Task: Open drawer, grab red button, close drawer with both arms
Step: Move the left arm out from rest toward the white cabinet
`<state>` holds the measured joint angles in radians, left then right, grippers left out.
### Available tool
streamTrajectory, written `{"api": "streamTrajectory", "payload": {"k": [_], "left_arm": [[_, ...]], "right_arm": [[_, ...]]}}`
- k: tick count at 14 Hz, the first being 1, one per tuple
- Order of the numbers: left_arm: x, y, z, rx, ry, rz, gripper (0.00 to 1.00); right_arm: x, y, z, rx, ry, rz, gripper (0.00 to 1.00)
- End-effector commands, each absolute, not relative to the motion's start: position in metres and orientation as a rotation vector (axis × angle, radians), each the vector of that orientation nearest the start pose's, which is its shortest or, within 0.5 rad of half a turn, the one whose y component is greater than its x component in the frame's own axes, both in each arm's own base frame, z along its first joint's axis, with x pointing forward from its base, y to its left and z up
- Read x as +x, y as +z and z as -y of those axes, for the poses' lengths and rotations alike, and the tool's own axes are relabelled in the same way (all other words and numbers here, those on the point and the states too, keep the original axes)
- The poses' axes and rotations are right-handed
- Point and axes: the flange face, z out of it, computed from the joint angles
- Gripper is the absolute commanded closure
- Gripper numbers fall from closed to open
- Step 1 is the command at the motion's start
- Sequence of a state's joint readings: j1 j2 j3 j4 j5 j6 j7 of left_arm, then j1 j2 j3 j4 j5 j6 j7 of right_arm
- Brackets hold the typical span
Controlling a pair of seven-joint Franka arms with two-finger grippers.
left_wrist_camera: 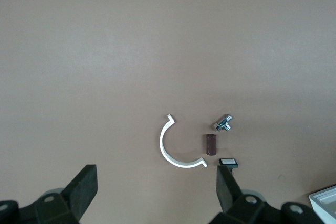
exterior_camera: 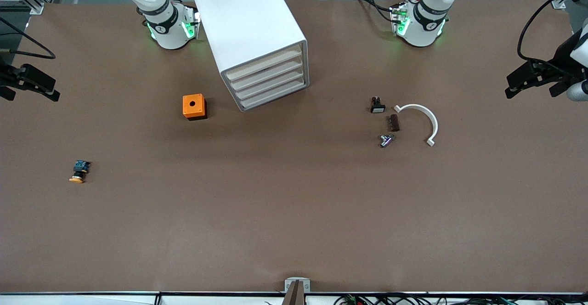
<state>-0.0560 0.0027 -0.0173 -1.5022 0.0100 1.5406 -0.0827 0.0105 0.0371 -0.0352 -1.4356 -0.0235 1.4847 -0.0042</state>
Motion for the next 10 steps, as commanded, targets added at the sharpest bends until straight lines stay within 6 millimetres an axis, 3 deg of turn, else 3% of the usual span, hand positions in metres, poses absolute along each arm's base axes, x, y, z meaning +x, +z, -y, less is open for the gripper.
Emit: {"api": "streamTrajectory", "payload": {"k": [1, 5, 10], "left_arm": [[0.551, 0.653, 0.042, -3.129, -0.074, 0.013, 0.0], [0.552, 0.65, 0.05, -3.132, -0.062, -0.028, 0.0], [0.562, 0.607, 0.078, -3.164, 0.132, -0.164, 0.0]], "right_arm": [[0.56, 0.658, 0.014, -3.162, -0.022, -0.037, 0.0], [0.561, 0.659, 0.017, -3.161, -0.036, -0.046, 0.0], [0.561, 0.658, 0.014, -3.162, -0.034, -0.036, 0.0]]}}
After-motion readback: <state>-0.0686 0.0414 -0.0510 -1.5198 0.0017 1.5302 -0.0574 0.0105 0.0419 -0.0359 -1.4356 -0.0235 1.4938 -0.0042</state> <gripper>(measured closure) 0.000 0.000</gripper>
